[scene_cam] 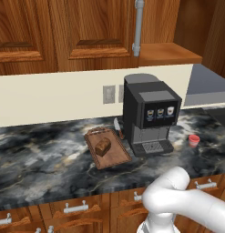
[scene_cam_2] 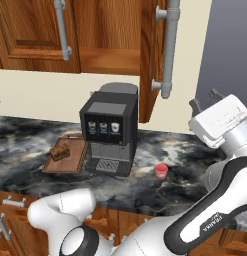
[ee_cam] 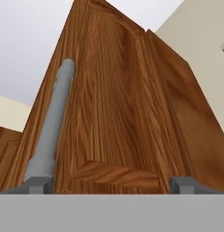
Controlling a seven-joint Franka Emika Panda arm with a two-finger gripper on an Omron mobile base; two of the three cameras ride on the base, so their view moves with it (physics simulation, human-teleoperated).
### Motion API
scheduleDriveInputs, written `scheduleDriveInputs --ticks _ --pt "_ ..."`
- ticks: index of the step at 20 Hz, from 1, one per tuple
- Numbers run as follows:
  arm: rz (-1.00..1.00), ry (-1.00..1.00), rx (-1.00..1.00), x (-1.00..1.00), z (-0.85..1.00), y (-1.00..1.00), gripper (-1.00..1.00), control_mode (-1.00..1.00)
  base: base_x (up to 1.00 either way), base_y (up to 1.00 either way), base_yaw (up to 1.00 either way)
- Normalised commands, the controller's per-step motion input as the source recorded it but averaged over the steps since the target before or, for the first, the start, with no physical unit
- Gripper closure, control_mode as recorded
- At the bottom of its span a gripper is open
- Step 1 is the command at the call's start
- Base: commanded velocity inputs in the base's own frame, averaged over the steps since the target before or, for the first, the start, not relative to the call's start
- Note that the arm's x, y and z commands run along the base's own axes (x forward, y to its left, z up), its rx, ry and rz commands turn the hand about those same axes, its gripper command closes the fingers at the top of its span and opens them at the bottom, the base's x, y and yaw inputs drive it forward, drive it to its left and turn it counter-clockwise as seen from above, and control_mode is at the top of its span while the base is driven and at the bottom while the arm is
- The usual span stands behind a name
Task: Pick the bread, place it on the cutting board, pick the jam, place it on the counter, and close the cabinet.
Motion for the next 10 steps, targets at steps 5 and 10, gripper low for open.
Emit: scheduleDriveInputs --ticks 5,10 --pt "0.1 0.0 0.0 -0.01 0.03 0.0 -1.0 -1.0 0.0 0.0 0.0" --pt "0.07 0.0 0.0 0.0 0.12 0.0 -1.0 -1.0 0.0 0.0 0.0"
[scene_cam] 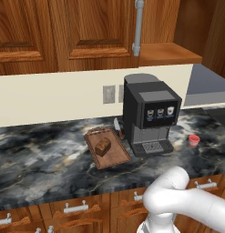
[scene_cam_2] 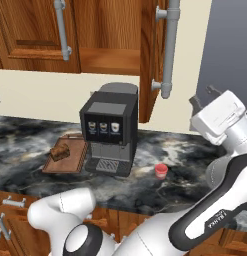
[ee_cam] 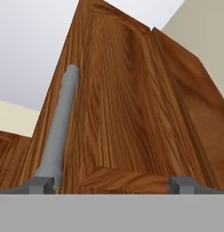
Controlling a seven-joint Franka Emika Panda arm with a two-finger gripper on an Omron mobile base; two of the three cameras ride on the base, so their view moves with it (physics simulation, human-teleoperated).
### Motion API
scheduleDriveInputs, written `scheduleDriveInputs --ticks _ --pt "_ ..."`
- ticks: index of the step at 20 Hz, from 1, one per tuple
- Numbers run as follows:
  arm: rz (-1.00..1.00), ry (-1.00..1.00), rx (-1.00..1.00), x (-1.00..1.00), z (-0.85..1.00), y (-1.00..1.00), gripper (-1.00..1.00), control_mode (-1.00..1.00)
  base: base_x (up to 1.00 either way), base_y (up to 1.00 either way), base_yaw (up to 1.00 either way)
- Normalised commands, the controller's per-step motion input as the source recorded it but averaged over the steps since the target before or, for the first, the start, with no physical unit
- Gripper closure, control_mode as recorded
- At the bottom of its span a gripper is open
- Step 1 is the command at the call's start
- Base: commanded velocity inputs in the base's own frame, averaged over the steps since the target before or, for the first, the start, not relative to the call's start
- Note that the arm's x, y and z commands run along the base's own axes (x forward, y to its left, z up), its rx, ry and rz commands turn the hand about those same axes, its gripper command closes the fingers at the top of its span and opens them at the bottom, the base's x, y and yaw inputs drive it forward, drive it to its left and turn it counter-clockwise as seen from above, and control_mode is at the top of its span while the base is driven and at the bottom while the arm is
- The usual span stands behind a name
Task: Pick the bread, place it on the cutting board, pick the jam, place it on the counter, and close the cabinet.
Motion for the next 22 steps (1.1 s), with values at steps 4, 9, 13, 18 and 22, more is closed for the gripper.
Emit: scheduleDriveInputs --ticks 4,9,13,18,22 --pt "0.05 0.0 0.0 0.0 0.06 0.0 -1.0 -1.0 0.0 0.0 0.0" --pt "0.02 0.0 0.0 0.0 0.0 0.01 -1.0 -1.0 0.0 0.0 0.0" --pt "0.05 0.0 0.0 0.0 0.0 0.0 -1.0 -1.0 0.0 0.0 0.0" --pt "0.1 0.0 0.0 -0.04 0.02 0.0 -1.0 -1.0 0.0 0.0 0.0" --pt "0.06 0.0 0.0 -0.01 0.03 0.03 -1.0 -1.0 0.0 0.0 0.0"
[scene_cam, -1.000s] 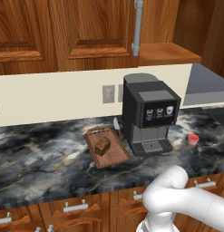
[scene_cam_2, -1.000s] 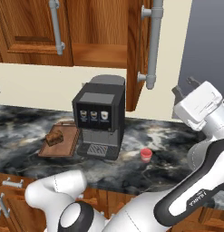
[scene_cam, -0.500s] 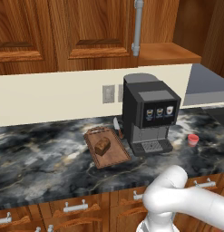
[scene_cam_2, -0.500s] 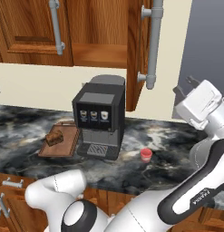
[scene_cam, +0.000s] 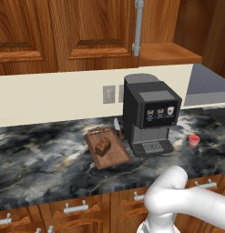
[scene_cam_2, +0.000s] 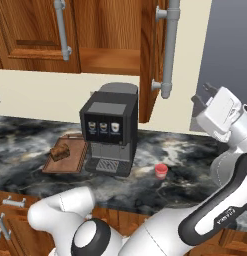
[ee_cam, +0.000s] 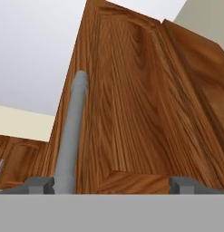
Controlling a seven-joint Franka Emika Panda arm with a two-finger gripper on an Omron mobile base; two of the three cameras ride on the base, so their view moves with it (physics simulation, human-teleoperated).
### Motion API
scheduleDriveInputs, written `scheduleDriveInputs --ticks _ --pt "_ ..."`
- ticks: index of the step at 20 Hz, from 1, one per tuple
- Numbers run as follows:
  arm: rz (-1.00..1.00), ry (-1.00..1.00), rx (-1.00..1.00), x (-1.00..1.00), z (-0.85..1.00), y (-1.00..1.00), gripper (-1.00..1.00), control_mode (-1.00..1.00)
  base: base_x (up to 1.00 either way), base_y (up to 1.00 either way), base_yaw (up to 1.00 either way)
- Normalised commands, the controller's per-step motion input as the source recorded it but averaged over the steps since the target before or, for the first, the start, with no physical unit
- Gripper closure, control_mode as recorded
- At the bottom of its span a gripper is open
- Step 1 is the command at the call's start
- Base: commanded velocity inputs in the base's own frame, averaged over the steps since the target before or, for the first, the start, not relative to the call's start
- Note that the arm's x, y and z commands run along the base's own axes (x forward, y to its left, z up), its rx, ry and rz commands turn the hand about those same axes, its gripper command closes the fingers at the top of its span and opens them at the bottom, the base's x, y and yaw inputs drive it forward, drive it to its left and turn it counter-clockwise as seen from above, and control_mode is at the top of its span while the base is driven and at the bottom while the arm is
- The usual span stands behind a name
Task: Pick the bread, place it on the cutting board, pick the jam, place it on the counter, and close the cabinet.
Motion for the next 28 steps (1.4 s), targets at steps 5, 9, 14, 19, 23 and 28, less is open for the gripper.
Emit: scheduleDriveInputs --ticks 5,9,14,19,23,28 --pt "0.01 0.0 0.0 0.0 0.0 0.14 -1.0 -1.0 0.0 0.0 0.0" --pt "0.0 0.0 -0.01 0.0 0.04 0.19 -1.0 -1.0 0.0 0.0 0.0" --pt "0.0 -0.01 0.0 0.0 0.07 0.15 -1.0 -1.0 0.0 0.0 0.0" --pt "0.0 -0.01 -0.01 0.0 0.07 0.19 -1.0 -1.0 0.0 0.0 0.0" --pt "0.0 -0.03 -0.01 0.0 0.03 0.18 -1.0 -1.0 0.0 0.0 0.0" --pt "0.0 -0.02 0.0 0.0 0.03 0.11 -1.0 -1.0 0.0 0.0 0.0"
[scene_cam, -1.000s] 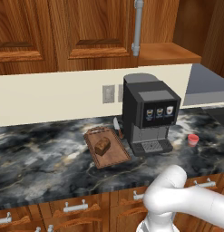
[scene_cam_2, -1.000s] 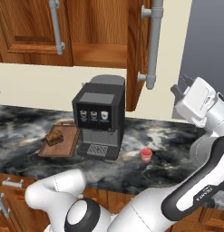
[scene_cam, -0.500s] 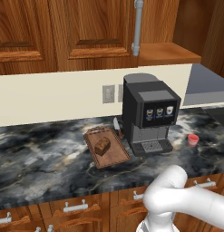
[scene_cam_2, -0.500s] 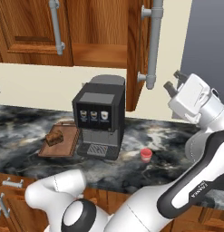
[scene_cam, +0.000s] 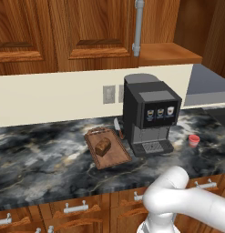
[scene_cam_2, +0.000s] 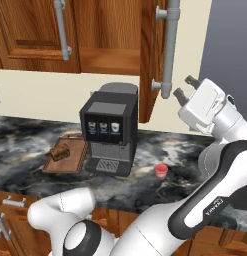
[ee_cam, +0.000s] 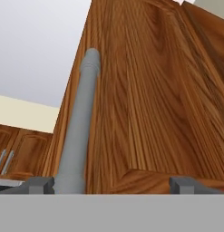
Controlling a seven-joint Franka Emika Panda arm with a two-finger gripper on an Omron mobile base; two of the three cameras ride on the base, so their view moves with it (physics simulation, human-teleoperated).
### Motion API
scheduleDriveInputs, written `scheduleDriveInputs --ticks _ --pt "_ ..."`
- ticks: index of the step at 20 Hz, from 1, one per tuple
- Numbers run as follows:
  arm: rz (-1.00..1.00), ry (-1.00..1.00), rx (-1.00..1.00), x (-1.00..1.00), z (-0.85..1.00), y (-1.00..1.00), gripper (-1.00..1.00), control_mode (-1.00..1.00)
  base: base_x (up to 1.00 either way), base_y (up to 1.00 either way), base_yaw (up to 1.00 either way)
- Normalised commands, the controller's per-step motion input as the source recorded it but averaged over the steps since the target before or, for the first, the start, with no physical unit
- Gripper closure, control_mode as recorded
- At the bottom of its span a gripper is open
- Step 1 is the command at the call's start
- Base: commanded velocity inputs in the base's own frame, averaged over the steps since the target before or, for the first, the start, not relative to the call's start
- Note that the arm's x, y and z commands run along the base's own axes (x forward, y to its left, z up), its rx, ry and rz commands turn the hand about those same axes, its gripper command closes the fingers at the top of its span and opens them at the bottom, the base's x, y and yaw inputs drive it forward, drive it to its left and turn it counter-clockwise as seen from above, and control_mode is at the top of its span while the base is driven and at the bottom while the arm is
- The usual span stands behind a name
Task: Pick the bread, place it on the cutting board, pick the jam, place it on the counter, and close the cabinet.
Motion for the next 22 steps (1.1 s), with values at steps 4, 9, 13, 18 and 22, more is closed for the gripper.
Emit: scheduleDriveInputs --ticks 4,9,13,18,22 --pt "0.0 0.0 0.0 0.0 0.11 0.07 -1.0 -1.0 0.0 0.0 0.0" --pt "0.0 0.0 0.0 0.0 0.12 0.08 -1.0 -1.0 0.0 0.0 0.0" --pt "0.0 0.0 0.0 0.0 0.02 0.14 -1.0 -1.0 0.0 0.0 0.0" --pt "0.0 0.0 0.0 0.0 0.06 0.16 -1.0 -1.0 0.0 0.0 0.0" --pt "0.0 0.0 0.0 -0.07 0.16 0.13 -1.0 -1.0 0.0 0.0 0.0"
